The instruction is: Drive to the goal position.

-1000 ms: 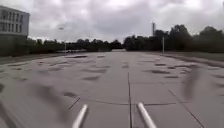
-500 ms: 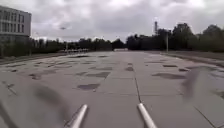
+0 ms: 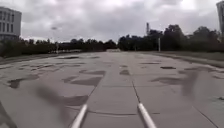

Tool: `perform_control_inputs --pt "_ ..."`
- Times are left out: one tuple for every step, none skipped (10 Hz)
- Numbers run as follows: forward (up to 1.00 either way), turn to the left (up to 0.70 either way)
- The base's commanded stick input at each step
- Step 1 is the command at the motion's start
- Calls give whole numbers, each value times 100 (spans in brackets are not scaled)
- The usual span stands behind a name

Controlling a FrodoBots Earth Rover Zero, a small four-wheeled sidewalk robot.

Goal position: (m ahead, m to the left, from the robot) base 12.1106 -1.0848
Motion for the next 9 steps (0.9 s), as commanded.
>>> perform_control_inputs --pt "100 -27" --pt "100 -27" --pt "100 -27" --pt "100 -27" --pt "100 -27" --pt "100 -27" --pt "100 -27" --pt "100 -27" --pt "100 -27"
